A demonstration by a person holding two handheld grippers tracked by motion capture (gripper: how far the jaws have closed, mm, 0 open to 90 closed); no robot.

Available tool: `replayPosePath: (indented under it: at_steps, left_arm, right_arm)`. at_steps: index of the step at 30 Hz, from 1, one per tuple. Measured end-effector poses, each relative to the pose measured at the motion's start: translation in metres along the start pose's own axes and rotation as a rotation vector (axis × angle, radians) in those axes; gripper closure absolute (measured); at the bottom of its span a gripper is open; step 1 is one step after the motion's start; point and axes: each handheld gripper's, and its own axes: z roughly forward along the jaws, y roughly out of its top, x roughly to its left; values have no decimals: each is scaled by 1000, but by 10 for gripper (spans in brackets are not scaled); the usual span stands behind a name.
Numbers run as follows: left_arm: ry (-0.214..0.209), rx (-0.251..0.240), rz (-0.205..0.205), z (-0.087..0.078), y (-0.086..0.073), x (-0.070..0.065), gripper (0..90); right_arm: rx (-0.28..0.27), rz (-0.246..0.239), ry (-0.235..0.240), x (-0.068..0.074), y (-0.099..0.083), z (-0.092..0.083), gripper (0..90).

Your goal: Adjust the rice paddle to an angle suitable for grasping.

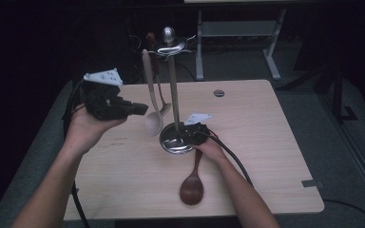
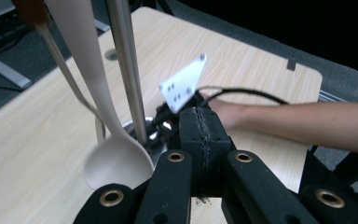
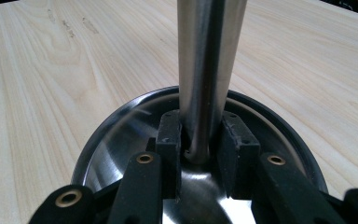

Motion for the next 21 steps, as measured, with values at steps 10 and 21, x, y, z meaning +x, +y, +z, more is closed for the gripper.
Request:
replayPosePath:
  at_steps: [10, 21]
  left_arm:
    - [17, 52, -37, 33, -77, -8, 897]
    - [-17, 53, -110, 61, -147, -9, 898]
  right_arm:
    - [0, 3, -1, 1, 0, 0, 712]
    - [-20, 36, 18, -1, -1, -7, 562]
